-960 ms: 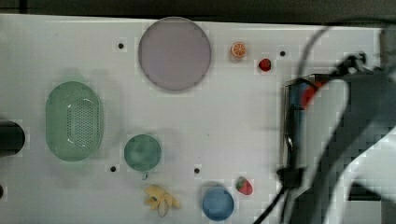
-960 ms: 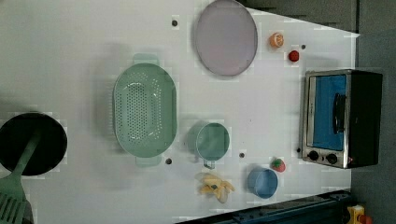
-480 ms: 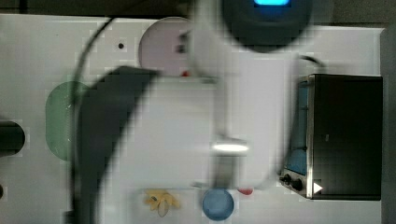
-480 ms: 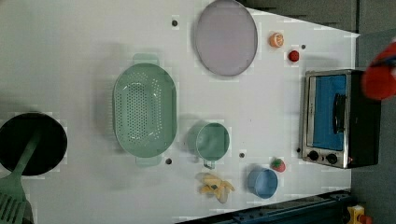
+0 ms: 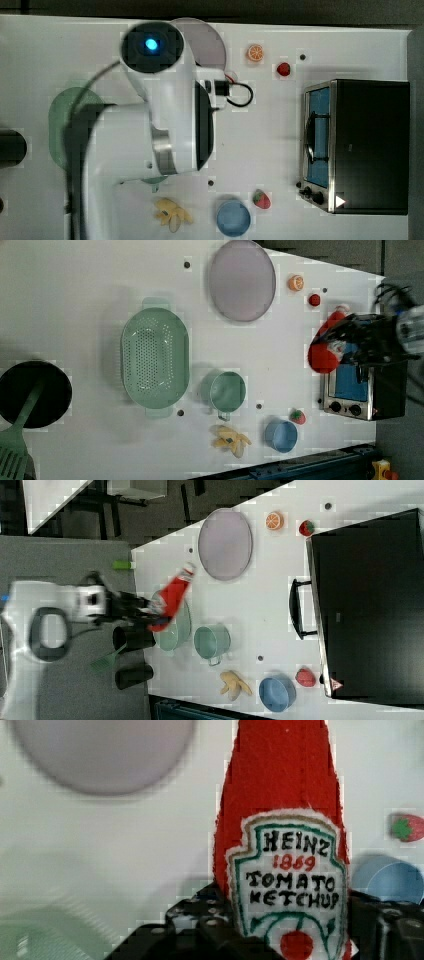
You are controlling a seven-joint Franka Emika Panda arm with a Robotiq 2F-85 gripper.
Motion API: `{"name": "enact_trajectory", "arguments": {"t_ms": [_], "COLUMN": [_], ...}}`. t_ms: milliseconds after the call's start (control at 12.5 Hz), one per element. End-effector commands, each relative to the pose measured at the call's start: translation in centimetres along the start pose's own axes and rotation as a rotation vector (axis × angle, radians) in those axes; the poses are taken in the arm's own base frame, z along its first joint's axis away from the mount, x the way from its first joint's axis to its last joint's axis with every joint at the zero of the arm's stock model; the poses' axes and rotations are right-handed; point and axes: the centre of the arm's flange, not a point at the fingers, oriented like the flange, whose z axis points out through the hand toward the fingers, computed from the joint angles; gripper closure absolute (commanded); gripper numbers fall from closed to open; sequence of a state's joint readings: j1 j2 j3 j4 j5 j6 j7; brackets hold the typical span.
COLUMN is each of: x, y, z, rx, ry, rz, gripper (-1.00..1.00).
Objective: Pick Ketchup from oven and place it on table.
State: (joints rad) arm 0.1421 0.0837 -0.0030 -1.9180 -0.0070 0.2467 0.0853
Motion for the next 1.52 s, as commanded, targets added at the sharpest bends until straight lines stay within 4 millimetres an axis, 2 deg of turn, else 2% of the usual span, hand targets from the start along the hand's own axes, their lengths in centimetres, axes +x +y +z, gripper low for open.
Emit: {"name": "enact_trajectory", "arguments": {"t_ms": [80,400,480,720,880,1040,1200,1280,1440,1520], "x": [4.8,4.6,4.7,5.1,5.6,5.8,5.7,5.7,5.9,6.1], "y": [4.2,5.5,5.4,5.0,5.1,5.2,5.5,5.5,5.2,5.0], "z": [3.7,14.2,16.2,20.8,22.2,22.7,23.0,22.9,21.8,20.5], "rx": [0.047,0.066,0.07,0.047,0.046,0.055,0.049,0.051,0.068,0.086], "ry": [0.0,0.022,0.029,0.015,0.02,0.03,0.025,0.027,0.04,0.053], "rz": [0.127,0.15,0.152,0.156,0.163,0.17,0.173,0.174,0.188,0.219], "gripper": [-0.27,-0.27,-0.27,-0.27,-0.27,-0.32,-0.74,-1.0,-1.0,-1.0]}}
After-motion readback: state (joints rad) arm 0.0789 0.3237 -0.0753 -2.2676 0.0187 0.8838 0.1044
